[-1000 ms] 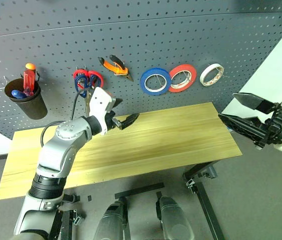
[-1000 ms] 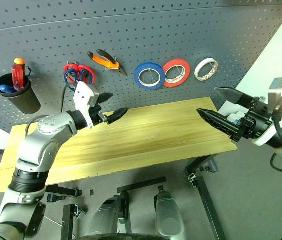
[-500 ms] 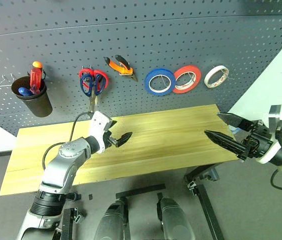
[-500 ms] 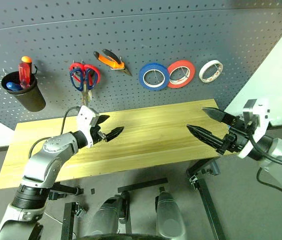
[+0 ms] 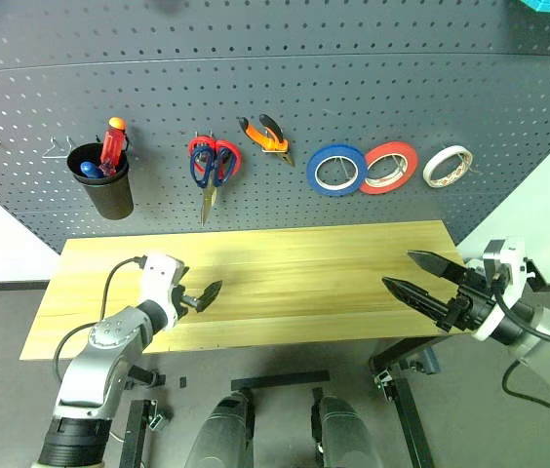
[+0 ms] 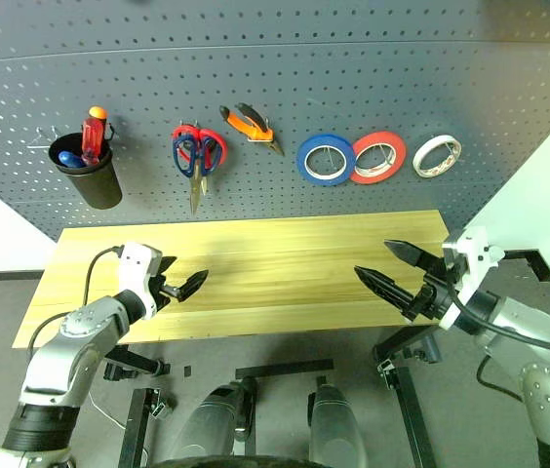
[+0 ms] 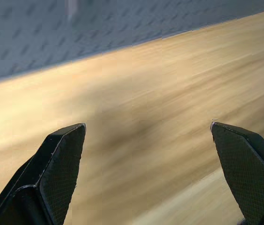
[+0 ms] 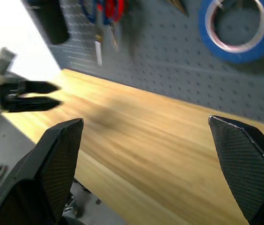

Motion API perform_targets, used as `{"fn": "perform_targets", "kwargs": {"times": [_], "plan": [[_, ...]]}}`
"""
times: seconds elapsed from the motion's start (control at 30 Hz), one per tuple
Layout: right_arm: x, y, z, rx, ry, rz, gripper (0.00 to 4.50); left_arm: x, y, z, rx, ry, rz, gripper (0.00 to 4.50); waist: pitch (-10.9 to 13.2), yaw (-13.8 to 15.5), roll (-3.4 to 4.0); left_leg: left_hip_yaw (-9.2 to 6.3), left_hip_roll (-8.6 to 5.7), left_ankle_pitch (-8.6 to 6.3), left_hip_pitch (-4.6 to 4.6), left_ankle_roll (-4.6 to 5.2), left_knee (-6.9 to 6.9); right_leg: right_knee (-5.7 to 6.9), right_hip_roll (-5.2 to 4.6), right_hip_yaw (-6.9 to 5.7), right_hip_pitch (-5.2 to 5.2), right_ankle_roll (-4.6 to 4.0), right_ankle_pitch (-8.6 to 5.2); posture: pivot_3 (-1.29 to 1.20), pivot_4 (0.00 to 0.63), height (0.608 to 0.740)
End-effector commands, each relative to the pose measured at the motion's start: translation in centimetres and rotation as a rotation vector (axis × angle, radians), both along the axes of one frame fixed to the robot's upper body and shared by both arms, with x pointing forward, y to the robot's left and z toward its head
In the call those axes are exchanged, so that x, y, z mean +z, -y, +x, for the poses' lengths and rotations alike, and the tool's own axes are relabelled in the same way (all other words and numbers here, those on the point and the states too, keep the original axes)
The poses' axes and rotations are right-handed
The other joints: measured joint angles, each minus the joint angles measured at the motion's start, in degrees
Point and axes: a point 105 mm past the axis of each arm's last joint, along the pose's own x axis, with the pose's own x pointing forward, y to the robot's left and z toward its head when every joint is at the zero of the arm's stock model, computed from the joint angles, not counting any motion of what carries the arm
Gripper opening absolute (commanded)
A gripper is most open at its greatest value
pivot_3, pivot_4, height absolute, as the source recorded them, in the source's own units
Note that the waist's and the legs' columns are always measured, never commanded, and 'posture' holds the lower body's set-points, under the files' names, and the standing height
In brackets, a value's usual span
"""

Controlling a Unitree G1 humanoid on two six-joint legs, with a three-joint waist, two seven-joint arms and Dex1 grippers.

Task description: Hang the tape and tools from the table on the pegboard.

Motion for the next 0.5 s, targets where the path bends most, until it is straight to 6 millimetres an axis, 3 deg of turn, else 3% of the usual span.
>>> {"fn": "perform_targets", "kwargs": {"times": [0.03, 0.3, 0.5], "plan": [[-0.3, 0.8, -0.7, -0.058, 0.027, 0.013, 4.5, 0.0, -1.4, -0.6, 0.055, 0.02, 0.009, 4.47, -0.1, 0.26, 0.01, 0.0, 0.0, 0.0, 0.01, 0.0, 0.0, 0.0, -0.01, 0.0, 0.0, -0.01, 0.0, -0.07, 0.142, 0.738], [-3.9, 3.1, -2.8, -0.187, -0.042, 0.044, 4.5, -3.4, -2.6, -3.2, 0.09, -0.072, -0.017, 4.47, -0.55, 0.35, 0.04, 0.07, 0.03, -0.11, 0.06, -0.14, -0.03, -0.12, -0.2, -0.01, 0.13, -0.14, -0.08, -0.07, 0.151, 0.738], [-5.3, 3.4, -4.3, -0.203, -0.088, 0.069, 4.5, -4.6, -2.2, -4.7, 0.066, -0.088, -0.102, 4.47, -0.7, 0.25, 0.16, 0.07, 0.12, -0.13, 0.06, -0.15, -0.11, -0.12, -0.23, -0.02, 0.09, -0.24, -0.15, -0.07, 0.147, 0.738]]}}
